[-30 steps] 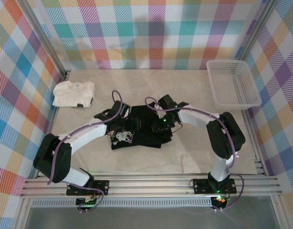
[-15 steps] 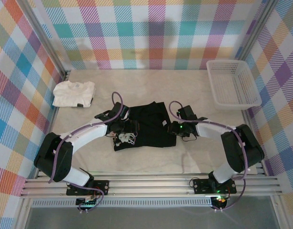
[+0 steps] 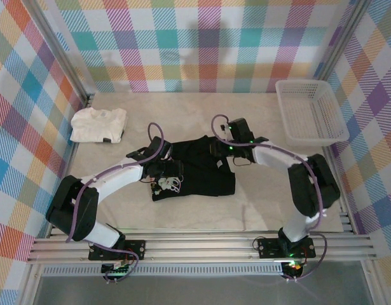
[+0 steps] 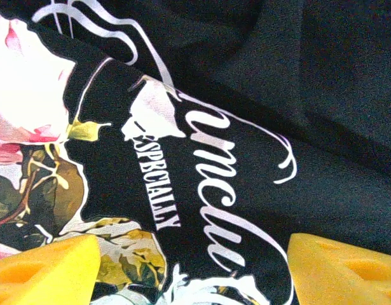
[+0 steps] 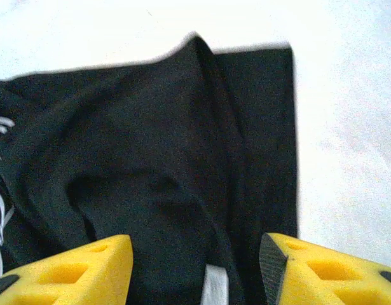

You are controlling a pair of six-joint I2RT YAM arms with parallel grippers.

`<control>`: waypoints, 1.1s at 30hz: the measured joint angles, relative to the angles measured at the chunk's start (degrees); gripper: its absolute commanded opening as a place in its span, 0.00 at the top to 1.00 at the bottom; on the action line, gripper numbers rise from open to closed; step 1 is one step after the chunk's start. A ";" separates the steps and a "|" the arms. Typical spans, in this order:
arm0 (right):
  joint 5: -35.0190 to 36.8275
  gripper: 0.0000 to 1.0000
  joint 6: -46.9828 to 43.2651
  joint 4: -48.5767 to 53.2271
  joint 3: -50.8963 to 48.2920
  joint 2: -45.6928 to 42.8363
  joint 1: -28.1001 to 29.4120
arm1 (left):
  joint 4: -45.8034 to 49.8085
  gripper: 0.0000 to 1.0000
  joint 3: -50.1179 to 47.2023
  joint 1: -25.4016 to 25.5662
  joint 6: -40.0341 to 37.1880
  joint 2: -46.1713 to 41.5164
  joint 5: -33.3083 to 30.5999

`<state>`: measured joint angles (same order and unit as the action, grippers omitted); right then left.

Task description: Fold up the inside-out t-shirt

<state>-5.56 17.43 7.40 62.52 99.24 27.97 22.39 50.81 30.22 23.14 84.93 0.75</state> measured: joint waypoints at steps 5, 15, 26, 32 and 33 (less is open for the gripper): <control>-1.09 0.62 -1.18 0.63 7.72 10.01 0.24 | 0.00 0.22 -0.02 0.00 0.00 0.00 0.00; 0.22 0.97 -3.89 5.86 15.98 15.69 -0.13 | -0.24 0.22 -1.38 0.00 -0.33 -0.02 0.87; -0.44 0.75 -3.56 11.96 27.50 20.00 -5.77 | -1.99 0.22 -2.99 0.00 -1.95 -0.02 3.23; 0.70 0.62 -1.88 16.33 32.26 28.26 -7.69 | -1.77 0.20 -2.93 0.00 -2.62 -0.59 1.79; 0.13 0.61 -1.88 16.26 32.37 28.37 -8.04 | -1.60 0.20 -2.80 -0.02 -2.80 -0.90 0.96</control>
<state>-5.43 15.55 23.66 94.89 127.61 19.92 20.80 48.01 30.20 20.34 84.03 1.72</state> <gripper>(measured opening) 0.376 0.793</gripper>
